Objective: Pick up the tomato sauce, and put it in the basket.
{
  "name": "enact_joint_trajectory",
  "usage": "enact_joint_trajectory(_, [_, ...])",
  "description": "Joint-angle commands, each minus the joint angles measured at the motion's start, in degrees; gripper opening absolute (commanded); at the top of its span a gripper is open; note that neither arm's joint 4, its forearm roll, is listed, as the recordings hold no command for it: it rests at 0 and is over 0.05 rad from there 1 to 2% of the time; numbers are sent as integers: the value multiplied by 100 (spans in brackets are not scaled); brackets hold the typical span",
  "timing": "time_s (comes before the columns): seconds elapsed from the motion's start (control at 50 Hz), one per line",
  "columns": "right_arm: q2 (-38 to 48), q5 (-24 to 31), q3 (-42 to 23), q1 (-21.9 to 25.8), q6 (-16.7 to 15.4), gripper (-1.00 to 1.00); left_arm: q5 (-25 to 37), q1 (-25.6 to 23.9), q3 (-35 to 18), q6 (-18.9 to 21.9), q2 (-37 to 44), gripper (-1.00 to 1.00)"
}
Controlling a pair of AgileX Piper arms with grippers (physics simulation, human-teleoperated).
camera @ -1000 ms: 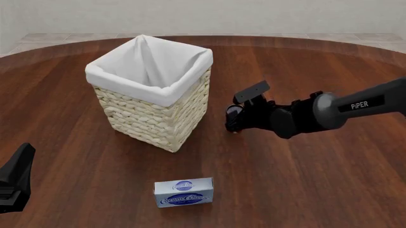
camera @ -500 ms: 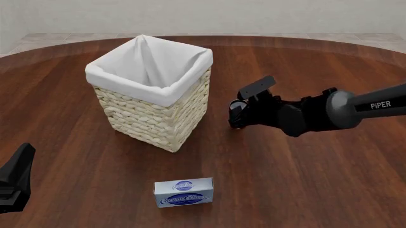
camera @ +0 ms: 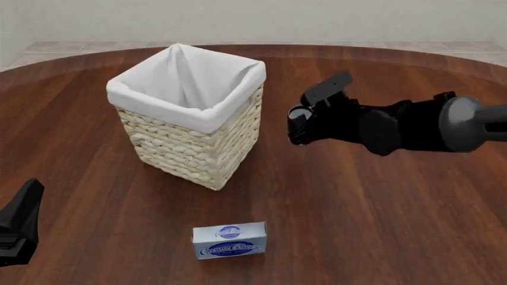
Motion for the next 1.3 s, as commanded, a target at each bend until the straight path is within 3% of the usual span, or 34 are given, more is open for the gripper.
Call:
enact_joint_trajectory(0.02, [-276, 419, -318, 89, -27, -100, 0, 0, 0, 0, 0, 100])
enact_joint_trajectory(0.78, [-1331, 1990, -1119, 393, -376, -100, 0, 0, 0, 0, 0, 100])
enact_joint_trajectory(1.3, [-1221, 2775, -2093, 620, -734, -100, 0, 0, 0, 0, 0, 100])
